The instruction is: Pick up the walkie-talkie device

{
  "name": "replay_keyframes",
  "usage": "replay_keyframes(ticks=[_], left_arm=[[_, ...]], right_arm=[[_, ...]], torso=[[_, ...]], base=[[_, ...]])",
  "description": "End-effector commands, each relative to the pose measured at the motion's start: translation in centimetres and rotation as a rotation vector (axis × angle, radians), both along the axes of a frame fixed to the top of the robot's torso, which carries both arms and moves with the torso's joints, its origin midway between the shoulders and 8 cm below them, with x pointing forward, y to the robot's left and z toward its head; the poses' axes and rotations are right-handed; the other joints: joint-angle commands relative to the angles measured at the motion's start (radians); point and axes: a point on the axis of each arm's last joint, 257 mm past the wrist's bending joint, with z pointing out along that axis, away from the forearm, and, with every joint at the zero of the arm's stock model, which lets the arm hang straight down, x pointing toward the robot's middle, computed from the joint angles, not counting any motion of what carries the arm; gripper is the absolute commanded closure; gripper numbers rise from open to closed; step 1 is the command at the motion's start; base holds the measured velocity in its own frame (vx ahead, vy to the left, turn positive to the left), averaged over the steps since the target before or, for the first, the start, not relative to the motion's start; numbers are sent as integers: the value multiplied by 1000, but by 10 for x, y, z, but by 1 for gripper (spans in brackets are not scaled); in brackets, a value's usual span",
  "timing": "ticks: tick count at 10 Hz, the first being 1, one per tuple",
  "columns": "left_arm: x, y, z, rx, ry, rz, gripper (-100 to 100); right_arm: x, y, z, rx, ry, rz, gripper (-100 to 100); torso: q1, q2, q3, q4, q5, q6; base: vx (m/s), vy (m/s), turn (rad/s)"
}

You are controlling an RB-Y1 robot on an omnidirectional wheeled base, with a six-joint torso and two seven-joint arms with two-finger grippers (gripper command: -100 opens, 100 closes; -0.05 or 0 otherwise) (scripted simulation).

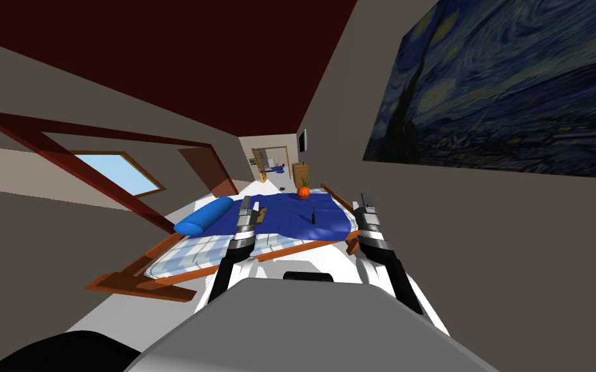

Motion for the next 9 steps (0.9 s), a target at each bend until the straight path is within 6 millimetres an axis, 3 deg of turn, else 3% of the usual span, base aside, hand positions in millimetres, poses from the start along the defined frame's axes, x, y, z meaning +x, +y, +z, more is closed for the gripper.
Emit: replay_keyframes(ticks=[1,6,9], left_arm=[[0,0,0,0,0,0,0],[0,0,0,0,0,0,0],[0,0,0,0,0,0,0]], right_arm=[[2,3,-3,-33,13,13,-100],[18,15,-27,-178,97,45,-100],[37,19,-62,-299,194,41,-100]], torso=[[0,0,0,0,0,0],[0,0,0,0,0,0],[1,0,0,0,0,0]], base=[[1,3,17],[2,10,37],[3,25,87]])
